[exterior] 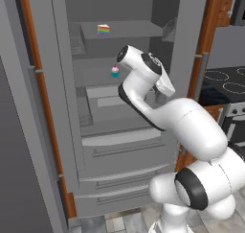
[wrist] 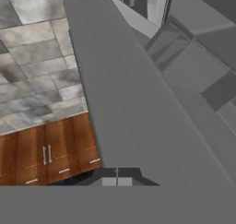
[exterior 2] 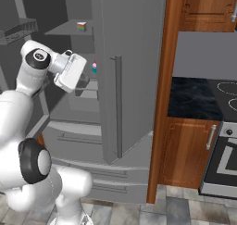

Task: Take the cake and cupcake from the fridge and place them on the empty tray on the dining counter.

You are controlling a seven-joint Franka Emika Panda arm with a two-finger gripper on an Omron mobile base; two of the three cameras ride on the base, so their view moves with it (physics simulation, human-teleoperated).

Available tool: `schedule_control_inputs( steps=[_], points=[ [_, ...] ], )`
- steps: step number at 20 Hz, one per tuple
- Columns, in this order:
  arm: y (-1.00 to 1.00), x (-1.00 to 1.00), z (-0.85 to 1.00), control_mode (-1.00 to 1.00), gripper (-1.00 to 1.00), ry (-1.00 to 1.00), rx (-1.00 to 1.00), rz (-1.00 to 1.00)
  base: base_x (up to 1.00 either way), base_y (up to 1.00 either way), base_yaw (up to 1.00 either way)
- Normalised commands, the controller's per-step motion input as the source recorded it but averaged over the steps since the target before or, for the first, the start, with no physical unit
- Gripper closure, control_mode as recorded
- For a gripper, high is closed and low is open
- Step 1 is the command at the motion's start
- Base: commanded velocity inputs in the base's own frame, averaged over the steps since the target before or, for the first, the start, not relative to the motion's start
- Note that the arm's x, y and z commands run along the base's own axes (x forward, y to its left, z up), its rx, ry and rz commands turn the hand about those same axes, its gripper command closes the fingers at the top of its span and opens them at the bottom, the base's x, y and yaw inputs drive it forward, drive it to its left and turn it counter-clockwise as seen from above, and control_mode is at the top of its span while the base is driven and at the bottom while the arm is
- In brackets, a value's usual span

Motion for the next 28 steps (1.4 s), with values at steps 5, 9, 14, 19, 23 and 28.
schedule_control_inputs(
  steps=[5, 9, 14, 19, 23, 28],
  points=[
    [0.13, 0.34, 0.0, -1.0, 1.0, 0.05, -0.05, 0.0, 0.0, 0.0, 0.0],
    [0.03, 0.31, 0.0, -1.0, 1.0, 0.0, -0.04, 0.0, 0.0, 0.0, 0.0],
    [0.0, 0.38, 0.0, -1.0, 1.0, 0.02, -0.03, 0.0, 0.0, 0.0, 0.0],
    [-0.02, 0.31, -0.03, -1.0, 1.0, 0.01, -0.03, 0.0, 0.0, 0.0, 0.0],
    [-0.19, 0.3, -0.16, -1.0, 1.0, 0.06, -0.05, -0.01, 0.0, 0.0, 0.0],
    [-0.2, 0.29, -0.28, -1.0, 1.0, 0.07, -0.04, 0.0, 0.0, 0.0, 0.0]
  ],
)
